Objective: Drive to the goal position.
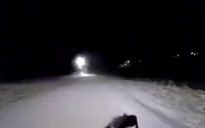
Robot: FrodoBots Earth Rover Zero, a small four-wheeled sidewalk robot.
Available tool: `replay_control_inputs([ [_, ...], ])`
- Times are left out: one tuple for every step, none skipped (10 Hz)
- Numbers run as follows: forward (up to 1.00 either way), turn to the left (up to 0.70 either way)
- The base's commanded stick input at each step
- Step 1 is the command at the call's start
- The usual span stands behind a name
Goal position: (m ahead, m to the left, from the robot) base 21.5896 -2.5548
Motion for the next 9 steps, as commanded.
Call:
replay_control_inputs([
  [1.0, 0.0],
  [1.0, 0.0],
  [1.0, 0.0],
  [1.0, 0.0],
  [1.0, 0.0],
  [1.0, 0.0],
  [1.0, 0.0],
  [1.0, 0.0],
  [1.0, 0.0],
])
